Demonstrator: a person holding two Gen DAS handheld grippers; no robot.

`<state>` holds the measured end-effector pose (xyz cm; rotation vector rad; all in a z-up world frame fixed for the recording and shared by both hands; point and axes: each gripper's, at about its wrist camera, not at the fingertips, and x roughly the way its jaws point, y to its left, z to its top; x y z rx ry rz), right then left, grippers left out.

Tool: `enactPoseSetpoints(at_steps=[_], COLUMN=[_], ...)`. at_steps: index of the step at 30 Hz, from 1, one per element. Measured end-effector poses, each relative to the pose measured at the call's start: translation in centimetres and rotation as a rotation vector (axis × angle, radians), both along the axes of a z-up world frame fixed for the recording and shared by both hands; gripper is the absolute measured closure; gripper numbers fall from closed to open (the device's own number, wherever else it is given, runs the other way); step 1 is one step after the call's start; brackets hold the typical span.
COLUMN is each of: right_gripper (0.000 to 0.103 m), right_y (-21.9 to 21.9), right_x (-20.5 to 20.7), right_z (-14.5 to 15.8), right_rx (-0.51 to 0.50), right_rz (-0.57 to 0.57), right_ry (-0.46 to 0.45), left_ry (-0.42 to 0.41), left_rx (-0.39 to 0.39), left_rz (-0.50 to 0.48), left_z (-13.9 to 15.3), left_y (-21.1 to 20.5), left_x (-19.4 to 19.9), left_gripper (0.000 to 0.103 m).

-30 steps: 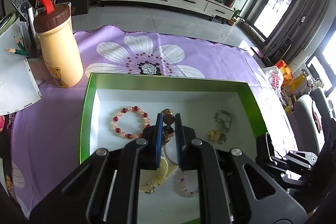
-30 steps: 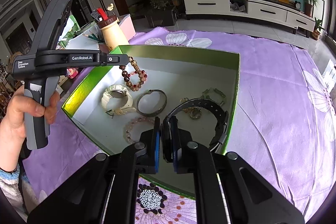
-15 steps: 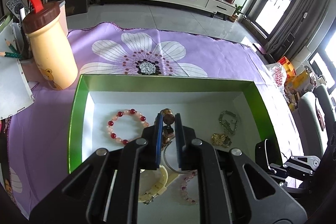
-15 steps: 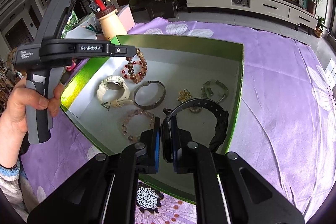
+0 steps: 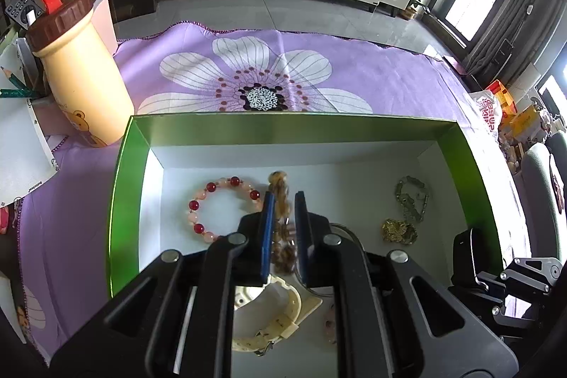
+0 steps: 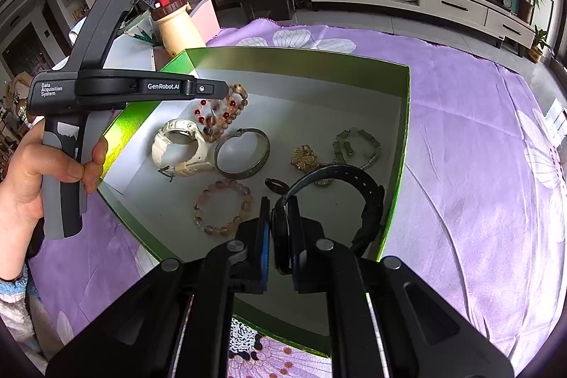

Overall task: Organize jewelry
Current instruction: 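Open both tools to release the brown bracelet and black watch in the box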

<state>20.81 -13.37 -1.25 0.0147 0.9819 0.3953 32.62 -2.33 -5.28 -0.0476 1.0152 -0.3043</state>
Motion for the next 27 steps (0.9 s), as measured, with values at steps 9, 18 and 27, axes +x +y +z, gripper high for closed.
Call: enactPoseSetpoints(at_steps=[9, 18, 27], right_gripper=[0.093, 0.093, 0.087], right_y=[-0.1, -0.4, -0.6], right_x=[0.1, 0.1, -0.8], right_z=[0.0, 0.6, 2.0], right_rx=[0.003, 0.018, 0.028], right_rz=[-0.008, -0.028, -0.046], right_ry=[0.006, -0.007, -0.026], left_ry=[-0.017, -0.052, -0.075], left_rx=[0.000, 0.013, 0.017], left_rz=[0.014, 0.006, -0.005], left_z=[0.4, 1.5, 2.7], left_y=[0.6, 0.6, 0.8], left_x=[-0.7, -1.9, -3.7], left_gripper=[0.087, 0.070, 0.046])
